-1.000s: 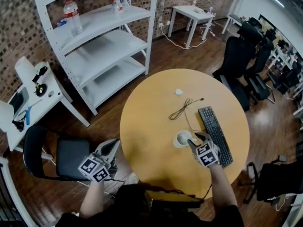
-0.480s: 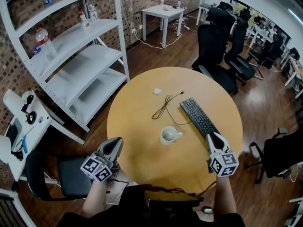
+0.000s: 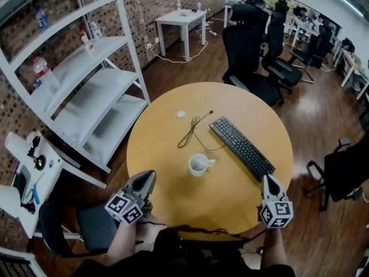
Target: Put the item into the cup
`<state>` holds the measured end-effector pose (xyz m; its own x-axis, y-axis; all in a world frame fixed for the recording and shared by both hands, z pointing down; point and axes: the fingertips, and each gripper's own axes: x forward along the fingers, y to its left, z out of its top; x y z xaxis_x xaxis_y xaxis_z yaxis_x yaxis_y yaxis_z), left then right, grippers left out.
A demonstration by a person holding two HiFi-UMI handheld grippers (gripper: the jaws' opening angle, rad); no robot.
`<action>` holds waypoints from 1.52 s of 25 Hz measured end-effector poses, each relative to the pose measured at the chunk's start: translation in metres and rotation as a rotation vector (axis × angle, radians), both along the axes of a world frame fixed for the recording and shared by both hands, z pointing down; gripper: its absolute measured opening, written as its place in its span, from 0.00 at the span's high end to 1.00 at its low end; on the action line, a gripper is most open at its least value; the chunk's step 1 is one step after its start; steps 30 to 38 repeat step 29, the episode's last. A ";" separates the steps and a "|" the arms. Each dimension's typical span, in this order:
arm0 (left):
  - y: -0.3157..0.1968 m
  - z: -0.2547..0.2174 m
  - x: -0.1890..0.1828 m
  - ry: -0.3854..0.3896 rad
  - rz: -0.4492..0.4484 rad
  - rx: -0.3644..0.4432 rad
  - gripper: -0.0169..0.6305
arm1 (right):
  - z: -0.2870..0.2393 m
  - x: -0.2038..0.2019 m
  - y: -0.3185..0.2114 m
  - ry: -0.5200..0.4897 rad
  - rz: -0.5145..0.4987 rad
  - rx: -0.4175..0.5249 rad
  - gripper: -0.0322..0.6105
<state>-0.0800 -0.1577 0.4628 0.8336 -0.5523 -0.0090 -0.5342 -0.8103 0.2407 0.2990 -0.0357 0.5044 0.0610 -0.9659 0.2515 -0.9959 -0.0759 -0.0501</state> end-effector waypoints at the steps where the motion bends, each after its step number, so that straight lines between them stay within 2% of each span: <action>1: 0.002 0.000 0.002 -0.003 0.009 -0.004 0.96 | 0.000 0.004 0.002 -0.018 0.016 0.003 0.94; 3: 0.002 -0.002 0.004 -0.009 0.019 -0.003 0.96 | -0.002 0.007 0.002 -0.031 0.032 0.015 0.94; 8: -0.007 -0.017 0.001 -0.009 0.008 0.026 0.96 | -0.011 0.000 -0.006 0.018 0.017 0.023 0.94; 18: -0.019 -0.016 -0.014 -0.001 -0.049 0.021 0.96 | -0.008 -0.002 -0.012 -0.013 0.007 -0.006 0.94; 29: -0.033 -0.007 -0.020 0.004 -0.062 -0.005 0.96 | 0.009 -0.038 -0.023 -0.092 -0.039 -0.057 0.94; 38: -0.033 -0.007 -0.020 0.004 -0.062 -0.005 0.96 | 0.009 -0.038 -0.023 -0.092 -0.039 -0.057 0.94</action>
